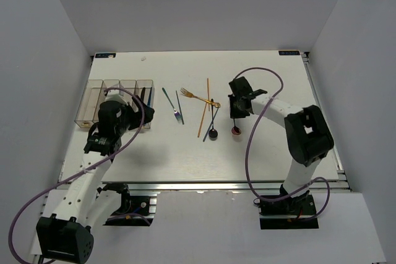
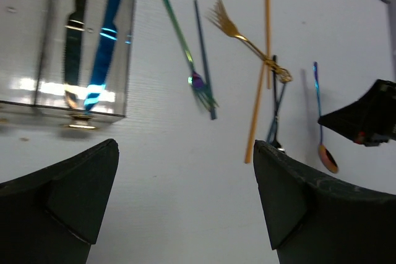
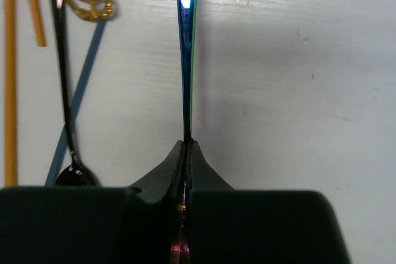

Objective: Sort the eating utensils into containers

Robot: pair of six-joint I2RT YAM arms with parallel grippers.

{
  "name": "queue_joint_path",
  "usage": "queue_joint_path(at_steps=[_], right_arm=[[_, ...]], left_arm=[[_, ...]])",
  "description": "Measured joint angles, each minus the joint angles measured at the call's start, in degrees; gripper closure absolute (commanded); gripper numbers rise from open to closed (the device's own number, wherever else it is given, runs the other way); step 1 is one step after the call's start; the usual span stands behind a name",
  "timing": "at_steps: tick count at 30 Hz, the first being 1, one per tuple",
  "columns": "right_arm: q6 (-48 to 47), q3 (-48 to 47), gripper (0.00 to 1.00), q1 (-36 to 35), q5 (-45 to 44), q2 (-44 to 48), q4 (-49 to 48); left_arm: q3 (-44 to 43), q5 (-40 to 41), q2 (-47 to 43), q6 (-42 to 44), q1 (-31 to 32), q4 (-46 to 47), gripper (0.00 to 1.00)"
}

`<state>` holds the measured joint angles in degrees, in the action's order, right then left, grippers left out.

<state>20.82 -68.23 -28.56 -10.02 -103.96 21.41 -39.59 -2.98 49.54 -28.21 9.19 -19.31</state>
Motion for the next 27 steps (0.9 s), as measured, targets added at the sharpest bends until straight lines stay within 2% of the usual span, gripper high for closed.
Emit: queue_joint_path(at_steps=[7, 11, 16, 23, 25, 27], right_arm=[[0.00, 1.60, 1.00, -1.51, -0.28, 8.20, -0.33], [0.00, 1.73, 1.00, -4.59, 1.66, 10.34, -0.83], [1.53, 2.45, 1.00, -13.16, 7.63, 14.73, -4.13], [3.19, -0.02, 1.00, -20.35, 12.46, 17.90, -7.65], [3.52, -0.81, 1.00, -20.96, 13.35, 17.70, -8.00], [3.89, -1.79, 1.00, -21.59, 14.08, 17.20, -8.04]], left_arm=[[7.32, -10.14, 1.38, -11.43, 1.40, 14.19, 0.02], [9.01, -11.50, 4.98, -17.46, 6.75, 24.57, 0.02], [9.11, -11.39, 10.32, -21.99, 13.62, 34.49, 0.02], [9.11, -10.05, 13.38, -24.70, 14.25, 39.54, 0.03], [9.11, -9.86, 13.38, -25.00, 14.25, 40.37, 0.05], [9.11, -9.84, 13.38, -25.31, 14.25, 40.92, 0.14]])
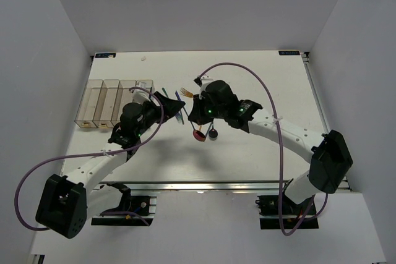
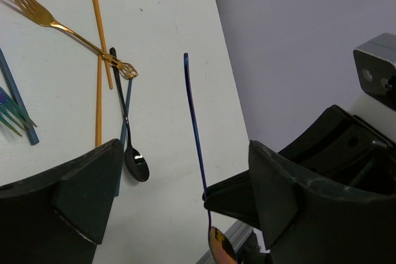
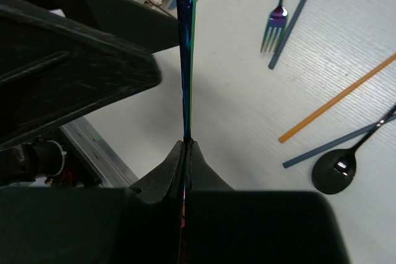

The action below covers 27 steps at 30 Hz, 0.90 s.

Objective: Sort the eating utensils into containers

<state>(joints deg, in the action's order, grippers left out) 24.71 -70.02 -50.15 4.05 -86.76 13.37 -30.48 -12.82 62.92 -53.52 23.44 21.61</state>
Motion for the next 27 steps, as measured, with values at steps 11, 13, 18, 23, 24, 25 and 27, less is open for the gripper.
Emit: queue_joint_path(at_steps=[11, 13, 18, 23, 24, 25, 27], right_arm=[[0.81, -3.80, 0.90, -3.82, 3.67, -3.23, -1.22], [1.42, -3.67, 0.36, -3.89, 4.04, -3.63, -2.14], [0.61, -1.46, 0.11, -3.32, 0.04, -1.29, -4.00], [-0.50, 3.54, 0.11, 2.78, -4.35, 5.60, -2.82], [-0.85, 4.94, 0.11, 4.81, -4.79, 7.23, -2.73], [-1.14, 6.38, 0.11, 6.80, -5.07, 8.92, -2.75], [-1.42, 8.92, 0.11, 10.38, -5.46, 11.63, -2.64]], left_arm=[[-0.57, -0.39, 2.51, -0.13, 0.04, 0.90, 1.00], [-1.46, -0.59, 2.62, -0.02, 0.11, 0.31, 1.00], [-13.27, 4.76, 5.51, 9.68, 0.11, -16.20, 1.00], [-33.92, 19.56, 13.64, 24.81, -0.92, -35.63, 1.00], [-37.44, 21.79, 15.39, 27.85, -1.81, -38.64, 1.00], [-40.33, 23.65, 17.20, 30.86, -2.89, -40.87, 1.00], [-44.54, 25.88, 20.61, 36.37, -5.68, -44.44, 1.00]])
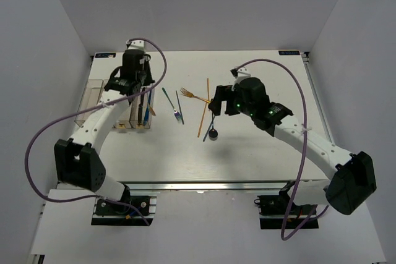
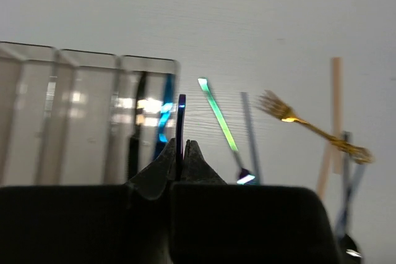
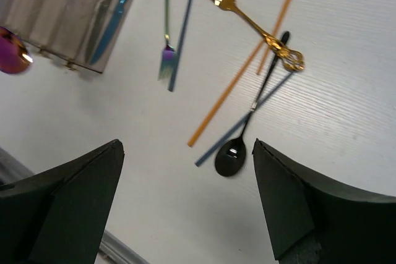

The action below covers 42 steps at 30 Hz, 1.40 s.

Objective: Sort the eating utensils into containers

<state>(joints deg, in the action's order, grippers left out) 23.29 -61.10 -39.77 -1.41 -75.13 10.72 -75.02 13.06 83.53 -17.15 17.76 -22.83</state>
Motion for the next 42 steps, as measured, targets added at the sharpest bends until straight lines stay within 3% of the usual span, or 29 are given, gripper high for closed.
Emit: queue_joint_path(at_steps=[8, 13, 22, 27, 29, 33, 34, 39, 40, 42], right_arm=[[-3.02, 7.89, 0.11, 2.62, 3.26, 4.94, -0.07], [-4.70, 10.38, 0.11, 2.62, 5.14, 6.25, -0.33], [-5.62, 11.76, 0.11, 2.62, 8.22, 6.99, -0.63], [-5.77, 11.76, 0.11, 2.62, 8.31, 7.19, -0.90], [-5.79, 11.76, 0.11, 2.62, 8.31, 7.17, -1.11], [-5.77, 11.76, 0.11, 2.62, 8.13, 7.13, -1.22], [-5.75, 11.76, 0.11, 2.62, 7.98, 7.08, -1.22], [-5.60, 10.86, 0.11, 2.62, 7.50, 5.75, -0.85], [-5.53, 10.38, 0.11, 2.62, 7.32, 5.22, -0.83], [-5.46, 9.31, 0.11, 2.62, 7.06, 3.82, -0.63]], left_arm=[[-6.10, 3.17, 13.73, 16.52, -10.03, -2.58, 1.00], [-9.25, 2.23, 20.06, 21.00, -13.33, -1.88, 1.00], [-9.18, 3.45, 23.56, 25.16, -15.04, 4.70, 1.00], [-5.86, 5.51, 23.63, 26.32, -15.04, 8.22, 0.79], [-4.39, 6.86, 23.63, 26.64, -15.04, 8.55, 0.76], [-2.75, 8.96, 23.63, 26.67, -15.04, 8.96, 0.50], [-2.58, 9.18, 23.52, 26.60, -15.04, 9.07, 0.40], [-2.21, 10.47, 21.03, 24.85, -15.04, 9.46, 0.20], [-2.21, 10.64, 19.80, 24.30, -15.04, 9.42, 0.02], [-2.21, 11.17, 16.65, 22.84, -15.04, 9.11, 0.02]])
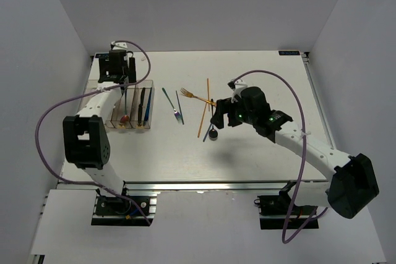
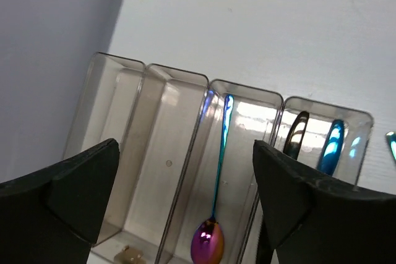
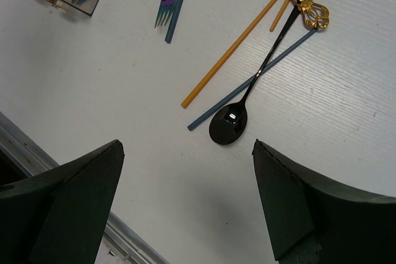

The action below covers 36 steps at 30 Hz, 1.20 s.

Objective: Sort the eating utensils into containers

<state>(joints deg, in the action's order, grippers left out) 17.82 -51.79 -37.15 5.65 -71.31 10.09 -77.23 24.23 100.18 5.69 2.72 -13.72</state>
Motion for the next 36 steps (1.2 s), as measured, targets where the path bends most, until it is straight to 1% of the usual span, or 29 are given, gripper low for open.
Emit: queue_joint_path(at_steps=[5, 7, 8, 9, 11, 13, 14, 16, 17, 19, 20, 22, 28, 29, 36], right_arm=[[3.26, -2.62, 0.12, 0.44, 0.20, -5.60, -0.31], [5.25, -2.80, 0.17, 1.16, 1.40, -7.65, -1.11], [5.99, -2.82, 0.26, 1.53, 1.81, -8.55, -1.40], [6.34, -2.84, 0.31, 1.77, 1.86, -9.31, -1.53], [7.15, -3.34, 0.31, 1.92, 0.52, -10.91, -1.18], [7.08, -6.84, 0.33, 1.46, -3.80, -13.92, 1.40], [6.80, -9.90, 0.40, 1.03, -6.25, -16.28, 3.28], [5.99, -16.48, 0.47, 0.15, -10.75, -21.68, 6.23], [5.75, -19.15, 0.55, -0.13, -12.48, -24.22, 6.86], [5.49, -21.55, 0.61, -0.57, -15.21, -28.02, 7.17], [5.57, -21.57, 0.62, -0.79, -16.28, -29.14, 7.61], [5.75, -21.57, 0.62, -0.98, -17.90, -31.36, 9.77], [5.84, -25.53, 0.63, -3.21, -21.35, -38.18, 14.60], [5.92, -26.36, 0.67, -3.78, -21.66, -39.08, 14.84], [7.10, -27.93, 0.74, -6.36, -23.45, -41.94, 15.80]], left_arm=[[-0.87, 2.23, -12.59, -9.40, 0.00, -3.89, 0.02], [-0.79, 2.71, -19.45, -13.79, 0.00, -5.92, 0.02], [0.09, 2.45, -23.37, -15.67, 0.00, -5.95, 0.02], [1.66, 2.16, -27.26, -17.11, 0.00, -5.95, 0.02], [7.17, 1.01, -36.41, -19.56, -0.02, -5.51, 0.02], [14.19, -0.57, -44.04, -21.46, -0.04, -5.42, 0.02], [17.79, -1.66, -47.43, -22.40, -0.04, -5.35, 0.02], [24.30, -3.26, -51.69, -23.63, -0.04, -5.55, 0.02], [27.54, -3.85, -53.05, -24.02, -0.04, -6.12, 0.02], [32.83, -4.92, -54.64, -24.68, 0.04, -7.63, 0.02], [34.49, -5.40, -54.95, -24.87, 0.20, -8.76, 0.02], [36.61, -5.92, -55.80, -25.29, 1.18, -10.38, 0.02], [36.54, -7.32, -57.64, -25.29, 4.96, -10.21, 0.02], [36.52, -7.56, -57.44, -25.27, 5.22, -10.21, 0.02], [36.52, -8.76, -56.85, -25.24, 6.14, -10.25, 0.02]])
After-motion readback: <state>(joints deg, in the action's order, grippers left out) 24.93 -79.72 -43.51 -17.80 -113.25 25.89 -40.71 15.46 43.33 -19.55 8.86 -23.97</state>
